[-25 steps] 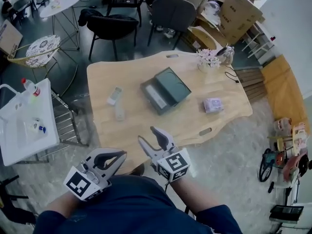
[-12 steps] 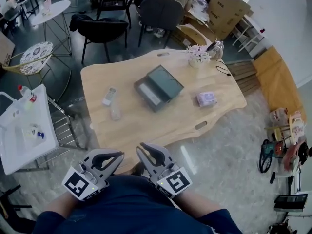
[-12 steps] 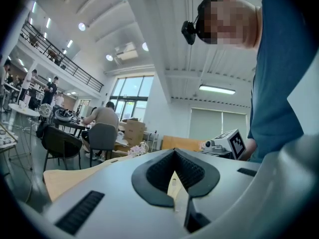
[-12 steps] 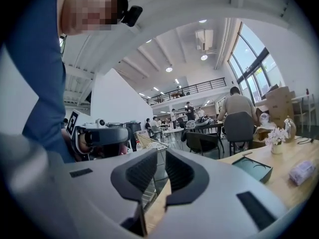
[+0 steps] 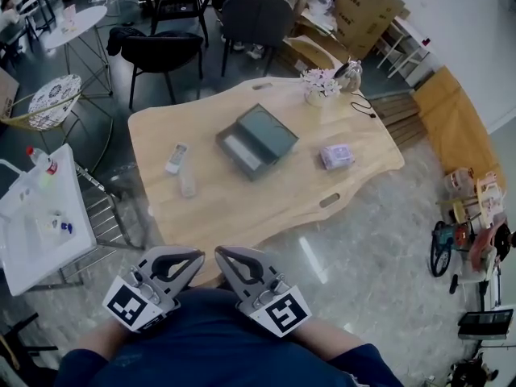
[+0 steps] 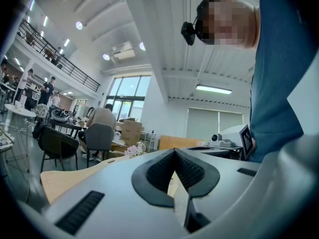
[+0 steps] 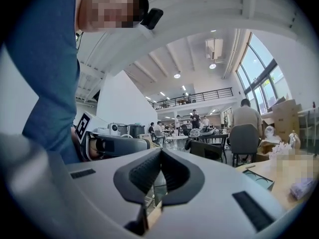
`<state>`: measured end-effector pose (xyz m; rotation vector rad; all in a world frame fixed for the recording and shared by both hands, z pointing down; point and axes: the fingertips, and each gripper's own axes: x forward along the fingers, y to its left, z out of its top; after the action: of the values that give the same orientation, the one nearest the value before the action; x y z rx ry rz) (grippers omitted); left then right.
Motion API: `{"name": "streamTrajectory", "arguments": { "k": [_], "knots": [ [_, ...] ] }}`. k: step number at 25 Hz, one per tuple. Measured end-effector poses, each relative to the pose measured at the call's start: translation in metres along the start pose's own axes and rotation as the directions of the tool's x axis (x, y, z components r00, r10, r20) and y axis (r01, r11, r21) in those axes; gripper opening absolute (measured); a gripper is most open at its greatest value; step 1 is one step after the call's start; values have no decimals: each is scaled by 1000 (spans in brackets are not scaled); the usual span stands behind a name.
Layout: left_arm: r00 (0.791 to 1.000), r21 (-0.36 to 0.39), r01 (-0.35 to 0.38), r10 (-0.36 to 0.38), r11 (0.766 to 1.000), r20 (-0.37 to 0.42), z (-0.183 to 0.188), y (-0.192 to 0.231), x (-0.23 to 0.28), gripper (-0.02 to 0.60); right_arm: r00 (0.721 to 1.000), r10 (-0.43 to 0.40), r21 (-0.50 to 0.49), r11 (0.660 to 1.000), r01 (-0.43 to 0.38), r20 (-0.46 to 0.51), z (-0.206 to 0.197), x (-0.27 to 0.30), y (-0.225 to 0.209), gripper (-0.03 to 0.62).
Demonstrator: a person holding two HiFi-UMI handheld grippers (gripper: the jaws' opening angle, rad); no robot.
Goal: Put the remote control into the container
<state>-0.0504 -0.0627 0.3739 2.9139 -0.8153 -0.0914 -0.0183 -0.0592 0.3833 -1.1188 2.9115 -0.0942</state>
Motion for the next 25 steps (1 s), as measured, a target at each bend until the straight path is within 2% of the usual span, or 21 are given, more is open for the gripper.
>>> {"name": "streamTrajectory", "arguments": {
  "k": [1, 3, 5, 25],
  "knots": [
    [1000, 1, 2, -2, 1000, -1, 0, -1, 0, 12, 1000, 2, -4, 1000, -2, 1, -1, 0, 2, 18],
    [998, -7, 2, -3, 1000, -69, -11, -3, -3, 12, 1000, 5, -6, 1000, -5, 5, -1, -1, 5, 18],
    [996, -7, 2, -2, 1000, -91, -14, -5, -5, 12, 1000, 6, -5, 1000, -6, 8, -1, -2, 7, 18],
    [996, -8, -5, 5, 1000, -89, -16, -4, -6, 12, 1000, 17, -9, 1000, -17, -3, -4, 2, 10, 17]
  ]
}}
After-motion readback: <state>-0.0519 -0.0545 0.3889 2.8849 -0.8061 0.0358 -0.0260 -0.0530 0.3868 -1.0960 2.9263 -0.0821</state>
